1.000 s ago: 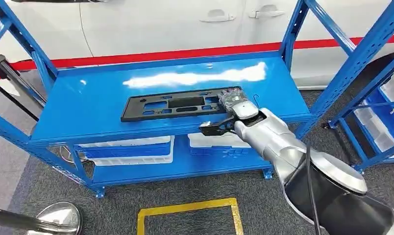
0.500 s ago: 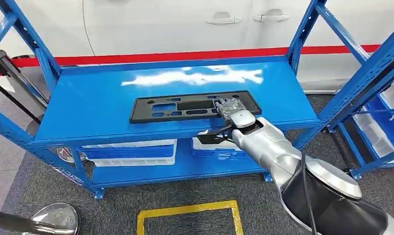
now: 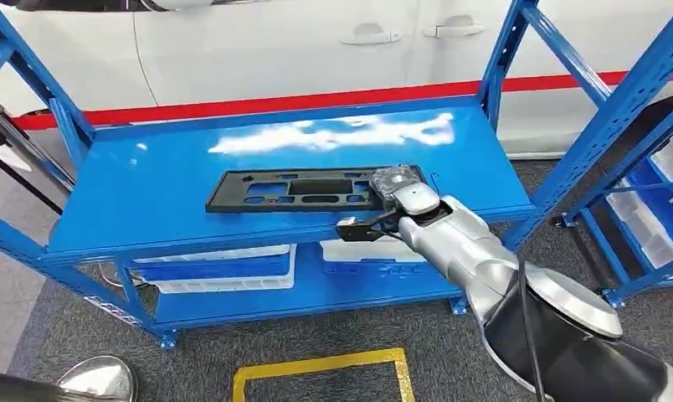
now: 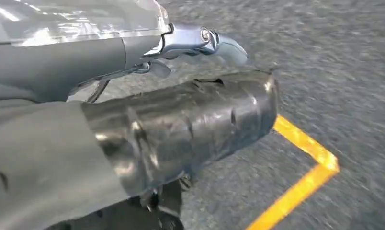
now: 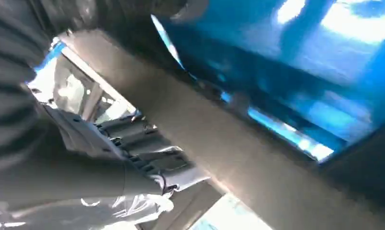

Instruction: Take the parts from the cabinet and place them on the table.

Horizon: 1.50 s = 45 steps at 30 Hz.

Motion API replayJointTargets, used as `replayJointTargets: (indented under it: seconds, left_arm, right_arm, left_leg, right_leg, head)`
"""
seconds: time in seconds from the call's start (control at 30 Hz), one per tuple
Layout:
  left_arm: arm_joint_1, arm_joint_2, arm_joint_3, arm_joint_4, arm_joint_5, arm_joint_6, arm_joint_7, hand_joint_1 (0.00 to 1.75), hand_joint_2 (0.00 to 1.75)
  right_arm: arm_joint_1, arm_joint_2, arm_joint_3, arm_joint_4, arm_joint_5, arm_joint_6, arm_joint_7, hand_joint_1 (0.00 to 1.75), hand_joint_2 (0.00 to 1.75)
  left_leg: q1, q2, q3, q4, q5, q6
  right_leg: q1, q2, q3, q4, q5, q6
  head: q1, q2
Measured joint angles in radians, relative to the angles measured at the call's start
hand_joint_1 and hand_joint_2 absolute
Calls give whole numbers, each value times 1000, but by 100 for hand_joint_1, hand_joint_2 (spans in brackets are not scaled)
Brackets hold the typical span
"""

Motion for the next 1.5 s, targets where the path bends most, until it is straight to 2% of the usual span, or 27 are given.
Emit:
replayJointTargets:
  seconds: [0.07,0.1,0.13,0.27,0.3,0.37,0.4,0.67,0.7,0.73,0.77,0.8,0.83,0.87,0.9,0.93,0.97,1.0,1.07,1.1,1.13,1.2,1.23,1.3,1.4,1.43,1.5]
  left_arm:
    - [-2,27,0,36,-6,0,-5,0,0]
    - [-5,33,1,53,-11,0,-6,0,0]
    - [-10,37,1,66,-13,0,-6,0,0]
    - [-14,56,1,103,-21,0,-5,0,0]
    - [-15,58,1,110,-21,0,-3,0,0]
    - [-18,60,1,117,-21,0,-3,0,0]
    - [-18,61,1,122,-22,0,-3,0,0]
    - [-19,61,1,123,-22,0,-3,0,0]
    - [-19,62,1,124,-22,0,-3,0,0]
    - [-20,63,1,125,-22,0,-3,0,0]
    - [-21,64,1,130,-22,0,-3,0,0]
    - [-21,65,1,130,-22,0,-3,0,0]
    - [-19,66,1,139,-23,0,-1,0,0]
    - [-24,70,1,145,-24,2,3,0,0]
    - [-25,72,1,145,-24,2,2,0,0]
    - [-24,72,1,146,-26,2,0,0,0]
    - [-23,72,1,147,-27,1,0,0,0]
    - [-23,72,1,148,-30,-1,-2,0,0]
    - [-23,72,1,148,-32,-5,-8,0,0]
    - [-23,72,1,148,-33,-8,-9,0,0]
    - [-22,72,1,148,-34,-9,-10,0,0]
    - [-21,73,2,148,-34,-10,-10,0,0]
    - [-21,73,1,148,-36,-10,-10,0,0]
    - [-24,73,1,149,-39,-7,-9,0,0]
    - [-22,72,1,150,-40,0,-7,0,0]
    - [-20,71,2,151,-40,1,-6,0,0]
    - [-21,71,3,151,-40,8,-6,0,0]
  right_arm:
    - [-8,-6,0,0,7,-2,-5,175,175]
    - [-15,-11,0,0,11,-4,-5,175,175]
    - [-23,-16,0,0,16,-4,-5,175,175]
    - [-49,-26,0,-2,34,-1,-4,175,175]
    - [-55,-32,0,-3,34,0,-4,175,175]
    - [-64,-34,0,-7,34,0,-4,175,175]
    - [-65,-37,0,-7,35,0,-3,175,175]
    - [-64,-37,0,-7,35,0,-3,175,175]
    - [-64,-37,0,-7,34,0,-4,175,175]
    - [-62,-37,0,-7,35,0,-4,175,175]
    - [-59,-38,0,-7,34,0,-4,175,175]
    - [-59,-38,0,-7,35,0,-4,175,175]
    - [-65,-41,0,-8,35,-6,-3,175,175]
    - [-118,-41,0,-32,51,-26,10,175,175]
    - [-138,-41,0,-43,56,-24,14,175,175]
    - [-161,-42,0,-50,61,-21,17,175,175]
    - [-183,-41,0,-53,67,-14,19,175,175]
    - [-206,-41,0,-61,71,-5,21,175,175]
    - [-223,-41,0,-72,73,6,24,175,175]
    - [-229,-42,0,-79,74,10,24,175,175]
    - [-235,-42,0,-87,74,12,24,175,175]
    - [-253,-42,0,-102,74,13,24,175,175]
    - [-262,-42,0,-107,71,14,24,175,175]
    - [-285,-48,0,-118,66,20,21,175,175]
    - [-307,-59,0,-141,56,38,13,175,175]
    - [-317,-63,0,-149,52,43,12,175,175]
    - [-340,-68,0,-168,45,55,15,175,175]
  left_leg:
    - [2,0,84,-172,93,3]
    - [3,1,125,-261,113,6]
    - [-5,0,135,-273,101,9]
    - [-3,-2,133,-281,111,34]
    - [-1,1,136,-286,114,39]
    - [-3,4,135,-286,113,49]
    - [-4,4,136,-286,111,51]
    - [-4,4,136,-286,111,52]
    - [-4,4,136,-286,111,52]
    - [-5,4,136,-285,110,54]
    - [-5,2,137,-283,107,55]
    - [-5,2,138,-282,106,56]
    - [-7,-4,155,-276,85,48]
    - [-13,-4,143,-273,83,32]
    - [-15,-4,141,-271,75,26]
    - [-12,-2,133,-245,55,20]
    - [-11,-2,108,-192,25,16]
    - [-6,-2,61,-93,-20,11]
    - [-5,-2,-4,32,-55,5]
    - [-5,-2,-14,42,-36,4]
    - [-4,-1,-1,1,5,4]
    - [-3,0,65,-162,108,8]
    - [-3,0,88,-234,133,12]
    - [-8,0,104,-258,113,22]
    - [-2,-1,105,-269,118,33]
    - [-1,-1,109,-273,121,37]
    - [-2,2,109,-273,120,48]
  right_leg:
    - [-1,0,4,3,-2,4]
    - [-1,-1,4,6,-5,9]
    - [7,-1,-1,10,-7,16]
    - [4,1,-1,5,-3,36]
    - [-1,0,-6,21,-13,41]
    - [1,1,-62,137,-83,47]
    - [0,0,-102,219,-116,50]
    - [0,0,-113,239,-123,51]
    - [0,0,-120,252,-127,51]
    - [0,0,-145,297,-137,52]
    - [0,0,-165,322,-130,52]
    - [0,0,-163,311,-117,51]
    - [3,1,-44,42,27,30]
    - [8,3,-46,18,18,20]
    - [-2,2,-39,10,21,15]
    - [-3,2,-36,5,20,11]
    - [-3,1,-35,5,19,4]
    - [-2,1,-34,6,18,3]
    - [-1,1,-28,6,13,0]
    - [-1,1,-23,7,10,-1]
    - [-1,2,-18,7,7,0]
    - [-2,4,-9,11,-1,5]
    - [-2,4,-8,12,-5,9]
    - [7,6,-20,17,-3,20]
    - [9,6,-18,14,-4,31]
    - [4,4,-28,34,-22,35]
    - [4,3,-84,159,-91,42]
  head:
    - [0,0]
    - [0,0]
    - [0,0]
    - [0,0]
    - [1,0]
    - [1,0]
    - [1,0]
    - [1,0]
    - [1,0]
    - [1,0]
    - [1,0]
    - [1,0]
    - [0,0]
    - [0,0]
    - [1,0]
    - [1,0]
    - [0,0]
    - [0,0]
    - [0,0]
    - [1,0]
    - [0,0]
    - [0,0]
    - [1,0]
    - [1,0]
    - [1,0]
    - [1,0]
    - [1,0]
